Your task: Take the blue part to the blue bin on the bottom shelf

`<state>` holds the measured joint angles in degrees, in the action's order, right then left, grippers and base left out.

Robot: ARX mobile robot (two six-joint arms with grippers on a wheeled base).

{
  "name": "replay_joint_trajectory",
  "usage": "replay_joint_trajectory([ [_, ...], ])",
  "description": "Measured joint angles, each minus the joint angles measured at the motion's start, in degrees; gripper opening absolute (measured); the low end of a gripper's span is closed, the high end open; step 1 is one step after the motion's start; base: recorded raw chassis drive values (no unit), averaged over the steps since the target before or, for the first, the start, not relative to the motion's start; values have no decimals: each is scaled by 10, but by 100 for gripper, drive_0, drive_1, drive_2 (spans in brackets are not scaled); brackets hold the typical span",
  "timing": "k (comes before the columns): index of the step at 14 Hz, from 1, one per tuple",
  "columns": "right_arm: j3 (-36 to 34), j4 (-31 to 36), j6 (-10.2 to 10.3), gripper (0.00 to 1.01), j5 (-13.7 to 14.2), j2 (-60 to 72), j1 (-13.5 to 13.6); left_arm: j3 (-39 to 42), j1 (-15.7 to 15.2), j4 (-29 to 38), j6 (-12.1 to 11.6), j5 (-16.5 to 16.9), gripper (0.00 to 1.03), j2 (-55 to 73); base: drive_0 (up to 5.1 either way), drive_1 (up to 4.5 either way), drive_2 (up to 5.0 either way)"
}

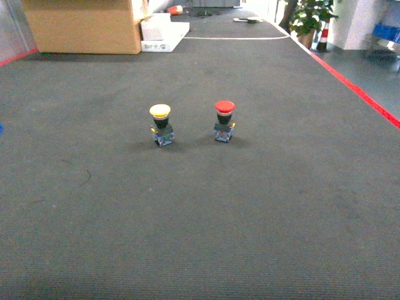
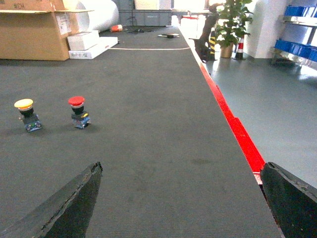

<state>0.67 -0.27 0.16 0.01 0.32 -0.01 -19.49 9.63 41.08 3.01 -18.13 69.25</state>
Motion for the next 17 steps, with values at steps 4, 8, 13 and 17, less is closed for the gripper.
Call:
replay_joint_trajectory([
  [4,0,0,0,98,0,0,0,40,112,-241,9,-136,44,-366,0,0,0],
  [8,0,0,0,98,0,0,0,46,195,-373,6,-227,44,-543,0,0,0],
  [13,0,0,0,98,0,0,0,55,196,-381,6,-221,44,-539,0,0,0],
  [17,0,0,0,98,0,0,0,55,196,-381,6,-221,44,-539,0,0,0],
])
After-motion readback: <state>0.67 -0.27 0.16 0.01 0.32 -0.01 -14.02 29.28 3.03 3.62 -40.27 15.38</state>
